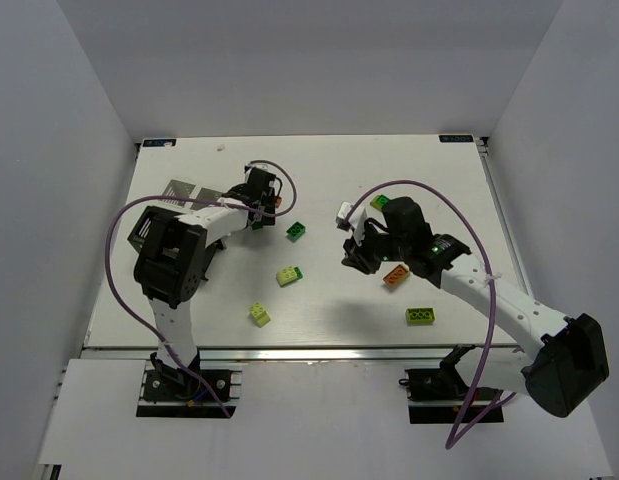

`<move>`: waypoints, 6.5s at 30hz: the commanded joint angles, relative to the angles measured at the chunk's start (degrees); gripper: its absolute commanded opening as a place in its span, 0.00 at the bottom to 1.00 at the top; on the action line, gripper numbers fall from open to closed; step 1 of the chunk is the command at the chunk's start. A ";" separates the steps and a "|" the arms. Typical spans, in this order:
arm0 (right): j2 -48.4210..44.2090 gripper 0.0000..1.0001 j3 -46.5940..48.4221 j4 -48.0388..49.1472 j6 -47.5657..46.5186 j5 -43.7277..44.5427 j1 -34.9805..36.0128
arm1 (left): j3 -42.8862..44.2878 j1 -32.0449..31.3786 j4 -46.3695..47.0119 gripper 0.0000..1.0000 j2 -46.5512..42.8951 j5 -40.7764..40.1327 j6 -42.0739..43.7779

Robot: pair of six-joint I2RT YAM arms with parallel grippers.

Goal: Sort the legos into containers by color

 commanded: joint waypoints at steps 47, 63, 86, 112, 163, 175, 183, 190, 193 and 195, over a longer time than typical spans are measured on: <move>-2.35 0.33 -1.16 1.50 -0.59 0.64 1.18 | -2.21 -2.35 1.01 0.12 -7.43 9.73 0.52; -4.72 0.33 -1.25 1.94 0.03 0.20 2.05 | -10.91 4.75 -5.40 0.07 -36.79 9.20 -1.76; -7.10 0.34 -1.42 2.02 0.03 -1.03 3.11 | -14.78 33.86 -4.26 0.13 -34.25 5.61 -11.09; -5.78 0.44 -1.34 1.41 -1.20 -1.64 3.02 | -15.74 33.86 -4.71 0.77 -41.88 11.82 -9.61; 69.28 0.82 68.18 -31.37 -76.00 -8.94 -0.93 | -33.41 15.14 9.89 0.81 -67.91 38.56 -5.11; 71.48 0.67 70.03 -32.78 -75.65 -8.76 -0.76 | -33.67 15.23 9.98 0.81 -68.35 38.91 -5.20; 71.39 0.35 68.98 -34.45 -75.30 -7.53 0.03 | -33.76 15.23 10.06 0.81 -67.30 39.18 -5.72; 63.49 0.16 60.38 -30.59 -69.77 -9.55 -0.05 | -34.73 15.31 12.26 0.81 -66.51 43.83 -7.21; 56.73 0.12 52.39 -25.85 -64.07 -11.74 -0.05 | -34.99 15.23 13.49 0.81 -66.07 46.11 -8.09; 51.19 0.10 45.88 -23.04 -60.37 -13.15 -0.05 | -35.60 15.23 14.37 0.81 -65.98 46.91 -8.80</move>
